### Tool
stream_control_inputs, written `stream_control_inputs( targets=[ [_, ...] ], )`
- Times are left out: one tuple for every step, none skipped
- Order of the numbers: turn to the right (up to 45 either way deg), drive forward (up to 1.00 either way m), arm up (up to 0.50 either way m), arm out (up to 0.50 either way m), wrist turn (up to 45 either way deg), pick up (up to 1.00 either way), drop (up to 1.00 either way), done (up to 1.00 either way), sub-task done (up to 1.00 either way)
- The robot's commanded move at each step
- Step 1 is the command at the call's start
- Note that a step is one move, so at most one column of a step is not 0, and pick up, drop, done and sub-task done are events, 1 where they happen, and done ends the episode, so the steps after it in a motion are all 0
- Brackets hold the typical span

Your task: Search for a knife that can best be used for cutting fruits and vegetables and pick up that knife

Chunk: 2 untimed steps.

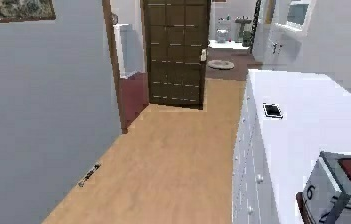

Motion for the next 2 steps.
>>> stream_control_inputs(
  targets=[
    [-6.0,0.00,0.00,0.00,0.0,0.00,0.00,0.00,0.00],
    [0.0,0.05,0.00,0.00,0.0,0.00,0.00,0.00,0.00]
  ],
)
